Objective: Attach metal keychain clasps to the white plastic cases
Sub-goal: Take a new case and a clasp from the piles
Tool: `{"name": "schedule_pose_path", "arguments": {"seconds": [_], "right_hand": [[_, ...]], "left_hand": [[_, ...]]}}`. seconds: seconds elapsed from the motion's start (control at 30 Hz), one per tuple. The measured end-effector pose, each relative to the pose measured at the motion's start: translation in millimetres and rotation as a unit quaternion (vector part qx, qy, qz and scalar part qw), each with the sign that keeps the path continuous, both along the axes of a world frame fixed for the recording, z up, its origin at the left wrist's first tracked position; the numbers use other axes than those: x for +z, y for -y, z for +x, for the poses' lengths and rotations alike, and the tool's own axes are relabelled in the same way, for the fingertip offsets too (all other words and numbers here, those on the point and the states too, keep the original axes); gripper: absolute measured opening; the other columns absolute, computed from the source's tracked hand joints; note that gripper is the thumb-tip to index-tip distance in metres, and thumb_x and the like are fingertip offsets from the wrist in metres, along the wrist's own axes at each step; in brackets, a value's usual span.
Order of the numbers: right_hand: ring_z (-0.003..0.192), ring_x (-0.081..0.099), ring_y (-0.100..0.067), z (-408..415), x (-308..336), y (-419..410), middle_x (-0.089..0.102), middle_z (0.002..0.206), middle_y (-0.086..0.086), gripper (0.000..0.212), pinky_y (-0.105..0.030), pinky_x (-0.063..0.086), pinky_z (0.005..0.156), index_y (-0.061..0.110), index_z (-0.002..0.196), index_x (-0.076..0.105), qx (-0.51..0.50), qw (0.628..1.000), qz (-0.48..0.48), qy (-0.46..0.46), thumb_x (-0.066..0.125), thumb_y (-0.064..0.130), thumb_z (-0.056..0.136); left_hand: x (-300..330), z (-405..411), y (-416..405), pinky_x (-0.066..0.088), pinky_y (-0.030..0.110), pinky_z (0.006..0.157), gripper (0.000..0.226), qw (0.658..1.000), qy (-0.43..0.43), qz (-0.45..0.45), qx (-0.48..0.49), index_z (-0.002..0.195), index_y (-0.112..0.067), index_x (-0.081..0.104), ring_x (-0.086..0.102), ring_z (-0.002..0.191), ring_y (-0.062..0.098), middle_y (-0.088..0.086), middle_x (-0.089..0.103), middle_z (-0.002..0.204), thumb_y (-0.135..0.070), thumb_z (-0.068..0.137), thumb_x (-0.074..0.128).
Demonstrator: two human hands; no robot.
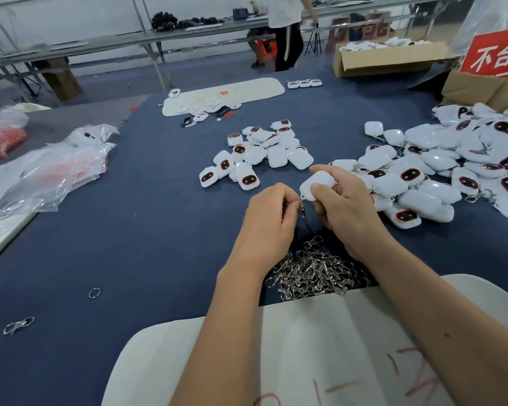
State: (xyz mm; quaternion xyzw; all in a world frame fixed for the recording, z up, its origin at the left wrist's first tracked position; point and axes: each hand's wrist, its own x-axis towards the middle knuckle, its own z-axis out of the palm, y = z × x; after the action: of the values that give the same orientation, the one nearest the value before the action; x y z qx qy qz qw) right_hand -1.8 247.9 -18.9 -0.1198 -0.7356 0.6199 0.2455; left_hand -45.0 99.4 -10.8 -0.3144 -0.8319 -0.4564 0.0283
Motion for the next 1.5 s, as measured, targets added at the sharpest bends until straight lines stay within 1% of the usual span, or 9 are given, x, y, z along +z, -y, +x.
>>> {"name": "schedule_pose_path", "arguments": {"seconds": [0.17,0.33,0.53,0.67,1.0,1.07,1.2,1.27,1.5], "right_hand": [[0.06,0.038,-0.018,-1,0,0,0.049,0.066,0.0,0.031,-0.034,0.033,0.057,0.024,0.115,0.067,-0.006,1.0,0.026,0.001,0.052,0.016,0.089],[0.054,0.035,-0.013,0,2,0,0.044,0.059,0.007,0.03,-0.028,0.031,0.051,0.021,0.114,0.068,-0.02,0.998,0.053,0.007,0.052,0.006,0.093],[0.05,0.034,-0.007,2,4,1,0.043,0.057,0.012,0.028,-0.018,0.03,0.048,0.019,0.11,0.069,-0.036,0.995,0.094,0.006,0.053,0.006,0.092],[0.047,0.036,-0.005,4,5,2,0.042,0.049,0.018,0.025,-0.012,0.029,0.046,0.018,0.108,0.069,-0.047,0.992,0.117,0.003,0.054,0.006,0.092],[0.045,0.043,-0.005,5,6,8,0.046,0.044,0.021,0.02,-0.013,0.032,0.049,0.013,0.106,0.068,-0.064,0.983,0.172,-0.007,0.058,0.005,0.091],[0.045,0.043,-0.005,5,5,8,0.047,0.044,0.02,0.02,-0.012,0.032,0.049,0.013,0.106,0.068,-0.062,0.985,0.159,-0.008,0.057,0.005,0.091],[0.051,0.047,-0.012,5,5,8,0.056,0.053,0.008,0.023,-0.029,0.045,0.055,0.016,0.104,0.068,-0.045,0.997,0.063,-0.002,0.056,0.018,0.085],[0.048,0.049,-0.011,5,6,9,0.059,0.052,0.004,0.026,-0.027,0.045,0.051,0.015,0.103,0.067,-0.031,0.999,0.015,-0.002,0.054,0.019,0.081],[0.041,0.041,-0.01,5,8,9,0.055,0.052,-0.002,0.02,-0.018,0.034,0.039,0.007,0.103,0.066,-0.016,0.995,-0.097,-0.005,0.051,0.0,0.092]], "left_hand": [[0,1,0,0.054,0.043,0.078,0.015,1.0,0.001,0.002,-0.007,0.09,-0.022,0.06,0.062,0.083,0.013,-0.009,0.064,0.087,-0.013,0.1,0.055],[0,3,-1,0.053,0.044,0.078,0.013,1.0,-0.004,0.0,-0.005,0.091,-0.02,0.059,0.061,0.085,0.015,-0.008,0.064,0.089,-0.012,0.1,0.054],[-1,5,-3,0.052,0.037,0.072,0.014,1.0,-0.015,-0.008,0.003,0.091,-0.021,0.056,0.057,0.08,0.012,-0.009,0.061,0.088,-0.015,0.102,0.052],[-1,6,-4,0.051,0.039,0.072,0.015,1.0,-0.015,-0.017,0.008,0.09,-0.023,0.055,0.056,0.08,0.014,-0.008,0.06,0.088,-0.017,0.102,0.05],[7,11,-5,0.049,0.048,0.078,0.014,0.996,-0.032,-0.072,0.029,0.094,-0.015,0.054,0.054,0.086,0.024,0.0,0.058,0.095,-0.013,0.104,0.044],[6,11,-5,0.048,0.047,0.077,0.014,0.996,-0.032,-0.077,0.036,0.094,-0.015,0.054,0.052,0.086,0.024,0.0,0.057,0.095,-0.01,0.103,0.044],[4,9,-5,0.047,0.042,0.077,0.012,0.997,-0.046,-0.06,0.033,0.095,-0.017,0.055,0.051,0.086,0.018,-0.003,0.058,0.094,-0.013,0.104,0.047],[2,6,-6,0.048,0.041,0.077,0.012,0.997,-0.05,-0.047,0.026,0.094,-0.018,0.055,0.051,0.085,0.015,-0.005,0.058,0.093,-0.013,0.103,0.049],[-1,2,-4,0.053,0.032,0.08,0.01,0.999,-0.042,0.011,0.017,0.093,-0.022,0.062,0.06,0.088,0.007,-0.012,0.064,0.093,-0.013,0.097,0.065]]}}
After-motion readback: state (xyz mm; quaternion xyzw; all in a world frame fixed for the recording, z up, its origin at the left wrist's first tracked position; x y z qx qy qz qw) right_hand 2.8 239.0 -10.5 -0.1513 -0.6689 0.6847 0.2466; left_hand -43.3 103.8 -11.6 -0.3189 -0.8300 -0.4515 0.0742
